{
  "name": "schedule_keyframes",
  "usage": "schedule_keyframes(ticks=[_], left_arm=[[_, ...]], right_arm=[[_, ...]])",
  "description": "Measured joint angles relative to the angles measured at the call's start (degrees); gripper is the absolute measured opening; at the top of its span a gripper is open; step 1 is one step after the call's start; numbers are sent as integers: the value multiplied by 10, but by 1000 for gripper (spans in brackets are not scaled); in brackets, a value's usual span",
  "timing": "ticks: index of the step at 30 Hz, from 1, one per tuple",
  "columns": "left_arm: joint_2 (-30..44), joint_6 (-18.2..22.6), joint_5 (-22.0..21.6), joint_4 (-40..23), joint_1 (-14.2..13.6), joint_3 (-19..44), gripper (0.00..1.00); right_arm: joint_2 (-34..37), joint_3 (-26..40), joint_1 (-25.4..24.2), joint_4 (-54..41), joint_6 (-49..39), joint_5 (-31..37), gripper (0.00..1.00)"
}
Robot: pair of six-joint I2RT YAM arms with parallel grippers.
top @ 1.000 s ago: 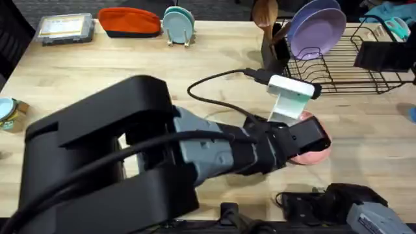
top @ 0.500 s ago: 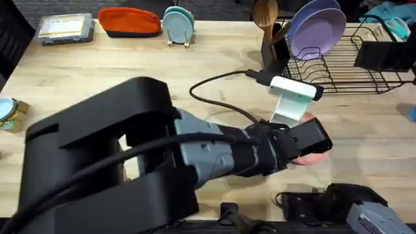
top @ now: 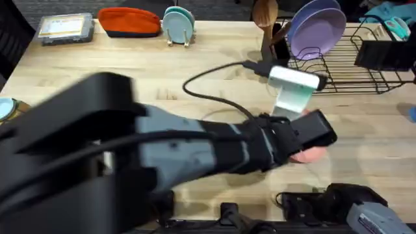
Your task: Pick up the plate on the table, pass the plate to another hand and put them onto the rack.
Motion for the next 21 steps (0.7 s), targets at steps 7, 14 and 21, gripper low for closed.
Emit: schedule_keyframes(ticks=[7,14,21], left_arm=[[-71,8,1,-81,48,0,42],[-137,12,19,-173,114,0,43],[-231,17,30,-246,185,0,42]], right_arm=[[0,0,0,23,0,0,994],[0,0,0,48,0,0,994],[0,0,0,55,0,0,994]])
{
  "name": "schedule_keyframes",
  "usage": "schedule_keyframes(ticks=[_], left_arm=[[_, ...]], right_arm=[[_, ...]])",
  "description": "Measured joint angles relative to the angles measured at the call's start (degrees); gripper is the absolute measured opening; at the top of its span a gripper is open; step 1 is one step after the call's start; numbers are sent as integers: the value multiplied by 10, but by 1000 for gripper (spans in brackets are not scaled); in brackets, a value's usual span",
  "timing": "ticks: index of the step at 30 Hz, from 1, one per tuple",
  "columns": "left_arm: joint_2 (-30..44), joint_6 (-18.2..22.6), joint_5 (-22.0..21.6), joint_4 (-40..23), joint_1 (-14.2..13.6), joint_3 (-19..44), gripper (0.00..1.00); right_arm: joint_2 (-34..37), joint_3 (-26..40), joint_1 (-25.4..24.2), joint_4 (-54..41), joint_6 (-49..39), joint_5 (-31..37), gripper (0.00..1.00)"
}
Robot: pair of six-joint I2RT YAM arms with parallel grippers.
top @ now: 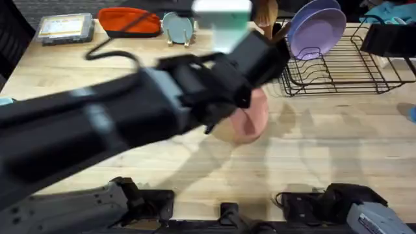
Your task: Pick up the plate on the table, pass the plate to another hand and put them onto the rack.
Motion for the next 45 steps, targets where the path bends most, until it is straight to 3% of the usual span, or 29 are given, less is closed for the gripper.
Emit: schedule_keyframes(ticks=[1,6,7,9,18,23,32,39,45], left_arm=[[-46,17,8,-20,31,0,42],[-125,48,32,-28,90,0,42],[-172,56,43,-28,130,0,42],[-201,59,53,-28,161,0,42],[-284,60,125,-28,292,0,42],[-293,60,186,-30,348,0,42],[-292,60,277,-30,388,0,42],[-292,60,295,-30,390,0,42],[-292,60,301,-30,390,0,42]], right_arm=[[0,0,0,0,0,0,994],[0,0,0,0,0,0,994],[0,0,0,0,1,0,994],[0,0,0,0,9,0,994],[11,0,0,0,100,-3,994],[44,0,0,2,144,-57,994],[120,0,0,5,167,-271,994],[163,0,0,19,172,-461,994],[173,0,19,33,174,-525,994]])
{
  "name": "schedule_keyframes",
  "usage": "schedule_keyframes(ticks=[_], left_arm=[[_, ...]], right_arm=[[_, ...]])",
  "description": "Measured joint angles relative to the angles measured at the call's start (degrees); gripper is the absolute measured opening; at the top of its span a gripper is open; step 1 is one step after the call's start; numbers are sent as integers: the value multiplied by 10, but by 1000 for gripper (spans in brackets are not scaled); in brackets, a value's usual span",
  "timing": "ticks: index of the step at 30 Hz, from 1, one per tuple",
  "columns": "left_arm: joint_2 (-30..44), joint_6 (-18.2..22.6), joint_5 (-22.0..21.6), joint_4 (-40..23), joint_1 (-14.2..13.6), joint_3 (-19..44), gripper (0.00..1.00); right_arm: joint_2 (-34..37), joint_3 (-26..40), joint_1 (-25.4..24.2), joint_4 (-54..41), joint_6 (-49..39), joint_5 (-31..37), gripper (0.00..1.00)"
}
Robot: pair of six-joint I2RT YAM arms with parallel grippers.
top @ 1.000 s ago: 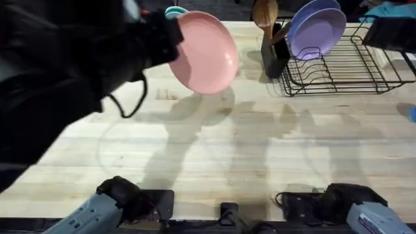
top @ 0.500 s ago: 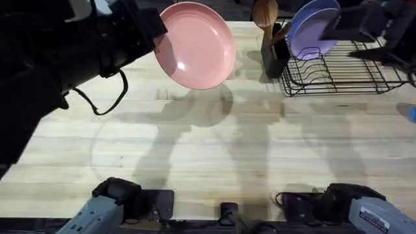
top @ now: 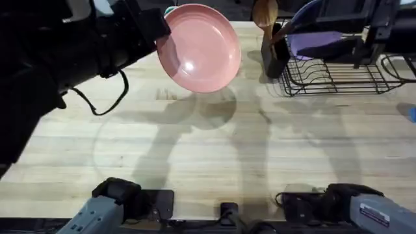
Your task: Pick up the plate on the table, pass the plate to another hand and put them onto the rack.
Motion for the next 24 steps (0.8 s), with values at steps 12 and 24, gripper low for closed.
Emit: schedule_keyframes(ticks=[12,24], left_arm=[[0,0,2,0,0,0,43],[0,0,2,-1,0,0,43]], right_arm=[[0,0,62,45,3,45,994],[66,0,187,127,7,124,994]])
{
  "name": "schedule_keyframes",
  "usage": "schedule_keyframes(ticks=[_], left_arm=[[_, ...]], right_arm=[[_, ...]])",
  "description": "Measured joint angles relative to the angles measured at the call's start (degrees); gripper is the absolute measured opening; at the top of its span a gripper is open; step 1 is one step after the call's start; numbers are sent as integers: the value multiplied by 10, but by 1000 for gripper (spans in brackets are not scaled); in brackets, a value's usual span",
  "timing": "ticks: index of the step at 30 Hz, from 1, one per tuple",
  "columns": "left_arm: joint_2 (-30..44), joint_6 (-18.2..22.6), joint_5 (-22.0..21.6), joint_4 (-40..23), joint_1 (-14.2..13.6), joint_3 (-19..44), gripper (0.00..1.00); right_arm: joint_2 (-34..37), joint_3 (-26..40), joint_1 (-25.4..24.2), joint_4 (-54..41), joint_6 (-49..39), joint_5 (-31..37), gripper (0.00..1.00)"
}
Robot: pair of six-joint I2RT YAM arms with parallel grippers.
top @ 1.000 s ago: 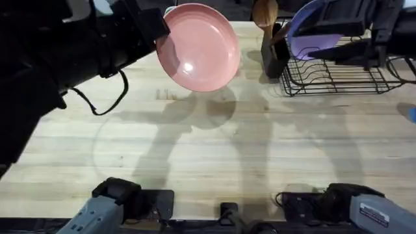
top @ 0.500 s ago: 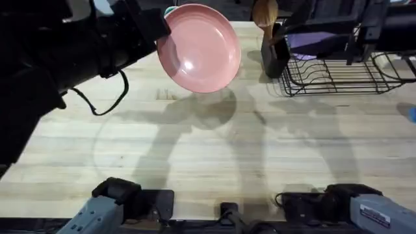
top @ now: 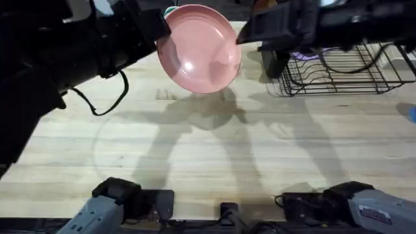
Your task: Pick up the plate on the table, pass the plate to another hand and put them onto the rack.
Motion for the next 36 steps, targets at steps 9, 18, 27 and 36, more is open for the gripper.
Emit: schedule_keyframes(ticks=[9,18,27,36], left_arm=[[0,0,0,-1,0,0,42],[0,0,2,-1,2,0,976],[-42,1,-16,23,2,0,994],[-106,1,-41,27,2,0,994]], right_arm=[[91,0,46,39,41,3,536],[91,0,46,38,46,4,31],[86,0,39,32,-3,5,31],[4,0,-23,-26,-82,66,31]])
